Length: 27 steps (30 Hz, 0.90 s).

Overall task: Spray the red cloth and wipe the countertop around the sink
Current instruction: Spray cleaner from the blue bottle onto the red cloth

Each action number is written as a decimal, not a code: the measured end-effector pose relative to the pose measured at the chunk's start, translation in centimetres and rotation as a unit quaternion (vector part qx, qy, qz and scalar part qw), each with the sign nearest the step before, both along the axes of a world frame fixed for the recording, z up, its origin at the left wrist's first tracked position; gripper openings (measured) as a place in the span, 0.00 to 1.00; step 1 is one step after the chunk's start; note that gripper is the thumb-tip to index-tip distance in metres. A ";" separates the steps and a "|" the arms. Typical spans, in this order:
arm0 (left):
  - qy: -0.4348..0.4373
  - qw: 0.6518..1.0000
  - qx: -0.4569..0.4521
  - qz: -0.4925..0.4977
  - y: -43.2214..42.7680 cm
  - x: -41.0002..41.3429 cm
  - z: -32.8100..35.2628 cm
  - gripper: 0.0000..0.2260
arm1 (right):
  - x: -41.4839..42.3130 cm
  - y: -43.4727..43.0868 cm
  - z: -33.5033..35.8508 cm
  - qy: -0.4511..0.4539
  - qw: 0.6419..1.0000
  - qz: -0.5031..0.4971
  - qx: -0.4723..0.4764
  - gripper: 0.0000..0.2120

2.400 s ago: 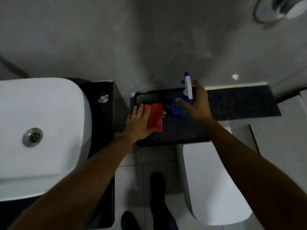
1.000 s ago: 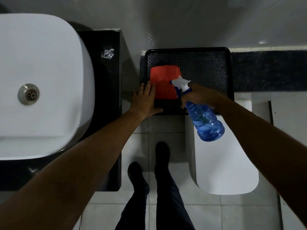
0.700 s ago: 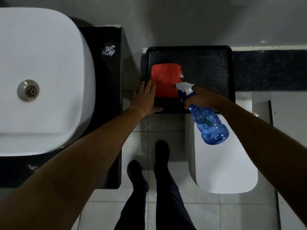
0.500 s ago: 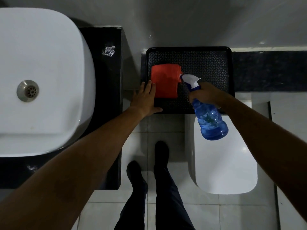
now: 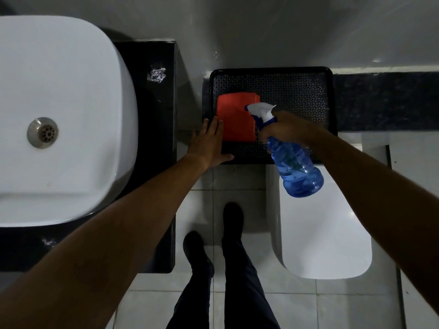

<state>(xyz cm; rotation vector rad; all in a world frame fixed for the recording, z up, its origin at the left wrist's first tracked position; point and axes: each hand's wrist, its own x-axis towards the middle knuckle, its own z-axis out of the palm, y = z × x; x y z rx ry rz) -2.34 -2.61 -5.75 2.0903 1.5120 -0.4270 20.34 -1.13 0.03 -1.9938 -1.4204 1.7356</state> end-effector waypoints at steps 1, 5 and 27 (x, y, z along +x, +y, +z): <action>0.000 1.000 0.002 0.000 0.0 0.0 0.1 0.50 | -0.1 -0.5 -0.1 -0.010 1.000 0.015 0.002 0.14; -0.001 1.000 0.009 -0.004 0.0 0.0 0.2 0.48 | 1.0 -1.7 -1.0 -0.032 0.999 0.011 0.012 0.11; 0.047 0.997 0.024 -0.052 1.3 0.3 0.8 0.42 | 3.6 4.1 -1.2 0.022 0.867 -0.288 0.405 0.16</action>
